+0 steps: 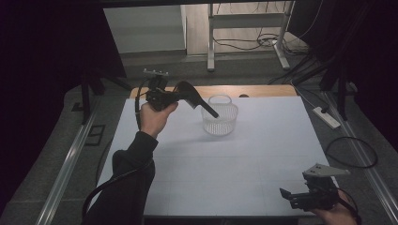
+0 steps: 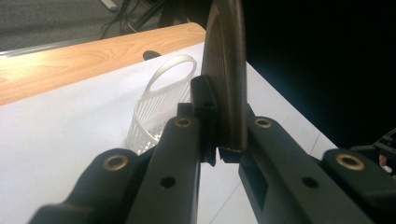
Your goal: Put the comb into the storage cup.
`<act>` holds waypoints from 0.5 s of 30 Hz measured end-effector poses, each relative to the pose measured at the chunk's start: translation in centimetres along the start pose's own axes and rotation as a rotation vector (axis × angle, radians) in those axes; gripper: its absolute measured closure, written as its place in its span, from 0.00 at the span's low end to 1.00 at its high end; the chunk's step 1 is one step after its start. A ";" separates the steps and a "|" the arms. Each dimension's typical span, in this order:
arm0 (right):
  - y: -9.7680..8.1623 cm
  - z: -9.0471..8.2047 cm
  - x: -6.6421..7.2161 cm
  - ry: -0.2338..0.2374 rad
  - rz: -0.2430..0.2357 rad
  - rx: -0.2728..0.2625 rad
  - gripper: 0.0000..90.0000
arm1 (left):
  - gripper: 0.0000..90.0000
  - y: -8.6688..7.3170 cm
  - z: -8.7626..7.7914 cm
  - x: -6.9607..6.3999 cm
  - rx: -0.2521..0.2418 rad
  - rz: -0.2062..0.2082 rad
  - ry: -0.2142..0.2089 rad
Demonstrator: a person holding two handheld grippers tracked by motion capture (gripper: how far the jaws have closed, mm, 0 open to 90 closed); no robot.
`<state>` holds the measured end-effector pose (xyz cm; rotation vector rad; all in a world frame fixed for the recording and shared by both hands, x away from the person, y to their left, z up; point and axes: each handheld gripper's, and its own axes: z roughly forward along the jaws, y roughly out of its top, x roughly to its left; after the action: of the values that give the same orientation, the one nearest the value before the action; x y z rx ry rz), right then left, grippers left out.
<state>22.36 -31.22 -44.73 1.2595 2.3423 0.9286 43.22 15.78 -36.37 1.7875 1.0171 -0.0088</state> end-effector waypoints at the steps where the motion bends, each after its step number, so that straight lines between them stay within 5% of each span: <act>1: 0.0 0.0 0.0 0.000 0.000 0.000 0.01 | 0.97 0.0 0.2 0.1 -0.002 -0.002 -0.004; 15: 0.0 0.0 0.0 0.003 -0.007 0.002 0.02 | 0.97 -0.1 3.1 0.3 0.010 0.006 0.001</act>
<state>22.33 -31.19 -44.74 1.2511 2.3485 0.9275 44.69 13.62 -37.98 1.7998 1.0137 -0.0095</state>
